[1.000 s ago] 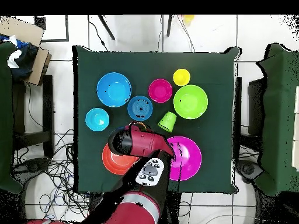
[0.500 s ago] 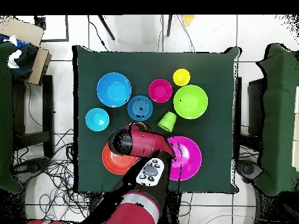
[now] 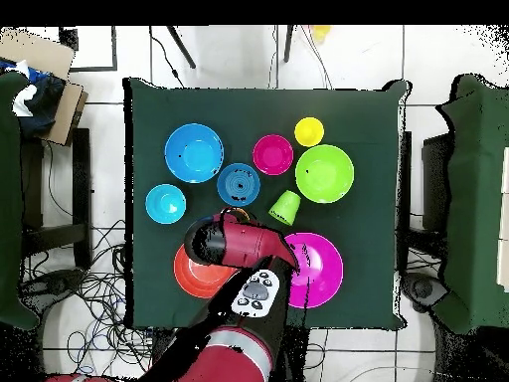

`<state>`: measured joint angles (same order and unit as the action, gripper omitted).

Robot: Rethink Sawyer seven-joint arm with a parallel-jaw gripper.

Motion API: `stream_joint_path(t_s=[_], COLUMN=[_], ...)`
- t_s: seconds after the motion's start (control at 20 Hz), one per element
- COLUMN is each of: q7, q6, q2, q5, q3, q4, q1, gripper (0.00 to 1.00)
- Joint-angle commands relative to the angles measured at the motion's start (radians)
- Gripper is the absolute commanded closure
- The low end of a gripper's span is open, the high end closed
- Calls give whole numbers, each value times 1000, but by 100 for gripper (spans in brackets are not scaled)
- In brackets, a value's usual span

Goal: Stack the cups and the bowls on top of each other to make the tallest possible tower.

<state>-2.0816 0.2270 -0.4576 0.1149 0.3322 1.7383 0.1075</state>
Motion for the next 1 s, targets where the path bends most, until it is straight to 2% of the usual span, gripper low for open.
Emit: stream_joint_path(t_s=[0.05,1.0], q7=[-100,-92], q6=[101,103], q2=[-5,-20], q5=[5,1], q3=[-64,-77], q4=[-47,-33], q1=[1,-11], gripper=[0,0])
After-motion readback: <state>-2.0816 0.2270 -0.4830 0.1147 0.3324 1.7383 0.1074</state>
